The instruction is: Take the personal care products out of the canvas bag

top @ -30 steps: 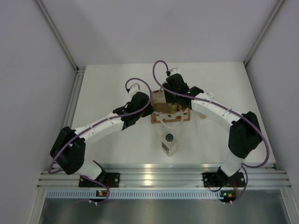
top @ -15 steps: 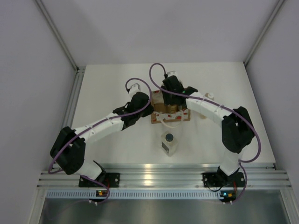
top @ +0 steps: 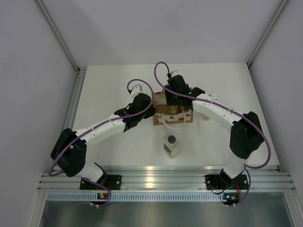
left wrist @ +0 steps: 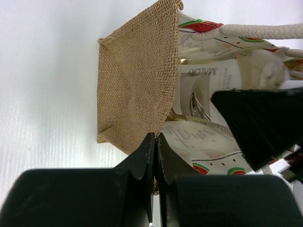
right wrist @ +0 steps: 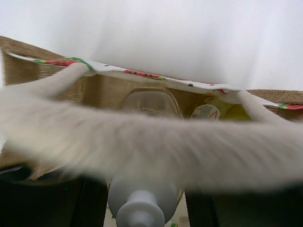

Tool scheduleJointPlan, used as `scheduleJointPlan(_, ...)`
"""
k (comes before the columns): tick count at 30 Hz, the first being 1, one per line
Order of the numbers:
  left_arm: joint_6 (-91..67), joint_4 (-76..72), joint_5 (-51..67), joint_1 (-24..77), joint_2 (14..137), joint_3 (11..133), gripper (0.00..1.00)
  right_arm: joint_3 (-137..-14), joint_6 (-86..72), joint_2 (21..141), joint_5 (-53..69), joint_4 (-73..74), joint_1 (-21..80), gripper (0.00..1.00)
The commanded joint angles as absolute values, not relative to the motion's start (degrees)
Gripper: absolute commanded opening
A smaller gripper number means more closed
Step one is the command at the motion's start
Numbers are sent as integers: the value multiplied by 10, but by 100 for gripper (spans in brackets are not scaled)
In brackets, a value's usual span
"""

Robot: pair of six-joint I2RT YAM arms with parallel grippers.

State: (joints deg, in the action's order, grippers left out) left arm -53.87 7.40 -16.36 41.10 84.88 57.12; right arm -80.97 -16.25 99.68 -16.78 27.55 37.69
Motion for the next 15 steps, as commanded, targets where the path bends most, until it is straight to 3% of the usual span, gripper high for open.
scheduleJointPlan(1, -536, 92, -156, 412, 845, 570, 0, -834, -161, 904, -145, 229, 375, 0)
scheduleJointPlan(15, -542, 92, -162, 412, 843, 568, 0, -868, -138, 756, -78, 278, 375, 0)
